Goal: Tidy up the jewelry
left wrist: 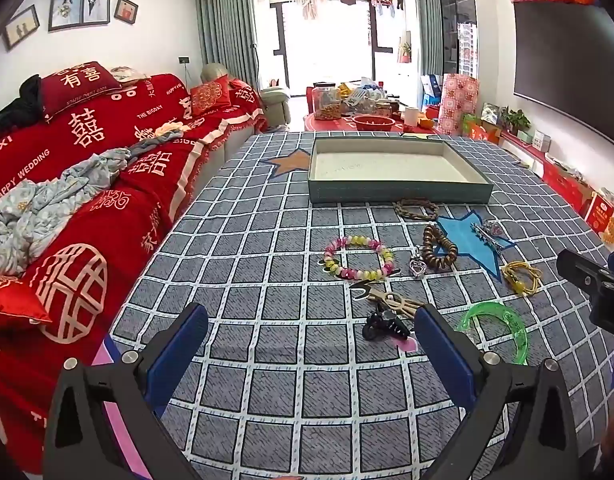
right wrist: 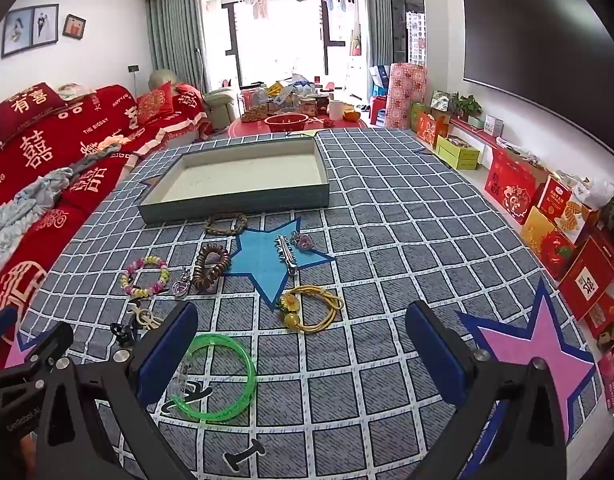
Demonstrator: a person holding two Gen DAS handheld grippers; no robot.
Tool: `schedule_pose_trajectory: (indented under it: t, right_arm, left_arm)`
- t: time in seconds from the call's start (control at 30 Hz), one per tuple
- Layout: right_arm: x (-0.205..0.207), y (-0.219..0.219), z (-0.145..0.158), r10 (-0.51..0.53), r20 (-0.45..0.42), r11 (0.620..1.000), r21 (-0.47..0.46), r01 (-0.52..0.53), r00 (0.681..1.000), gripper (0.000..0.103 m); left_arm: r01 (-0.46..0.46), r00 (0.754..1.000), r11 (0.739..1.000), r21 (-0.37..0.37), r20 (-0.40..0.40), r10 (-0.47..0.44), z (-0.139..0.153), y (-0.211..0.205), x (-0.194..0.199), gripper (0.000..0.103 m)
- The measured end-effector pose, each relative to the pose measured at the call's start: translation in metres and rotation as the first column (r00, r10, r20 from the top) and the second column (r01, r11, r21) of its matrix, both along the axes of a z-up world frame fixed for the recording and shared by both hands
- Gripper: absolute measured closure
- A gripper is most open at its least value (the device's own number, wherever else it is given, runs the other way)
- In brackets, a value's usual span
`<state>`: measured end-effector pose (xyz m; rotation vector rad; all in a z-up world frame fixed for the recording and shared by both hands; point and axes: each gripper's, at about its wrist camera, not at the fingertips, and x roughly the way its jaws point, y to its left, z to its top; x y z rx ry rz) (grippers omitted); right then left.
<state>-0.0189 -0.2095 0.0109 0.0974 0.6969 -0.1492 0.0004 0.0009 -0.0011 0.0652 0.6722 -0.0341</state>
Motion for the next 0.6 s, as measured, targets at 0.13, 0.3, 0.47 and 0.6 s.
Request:
schedule_pose_trajectory:
  t: [0.13,0.3,0.47,0.6]
  right_arm:
    - [-0.001,0.0,0.0,0.0,-0.005,1.0,0.008,0.0,1.0,0.0]
    - [0.0,-0.001,0.001,0.003,-0.004,1.0,0.014,-0.003,1.0,0.0]
    - [-0.007,-0.011,0.004,0.003,0.01,1.0,0.011,-0.003,1.0,0.0]
    - [-0.006,-0.004,0.002,-0.011,0.005,1.0,0.009,0.011,1.0,0.0]
  left_arm:
    - [-0.009,1.0,1.0,-0.03,-0.02,0.008,0.0,0.008,0.004,0.0]
    - [-0.007,1.0,1.0,-0.007,-0.023,0.006,-0.002,0.006,0.001,0.0]
    - [-0.013,1.0,1.0,-0.003,-0.015,0.013,-0.002,0.004,-0.002,0.0]
    - [-0.013,1.0,1.0,-0.005,-0.016,0.013,-0.001,0.005,-0.002,0.0]
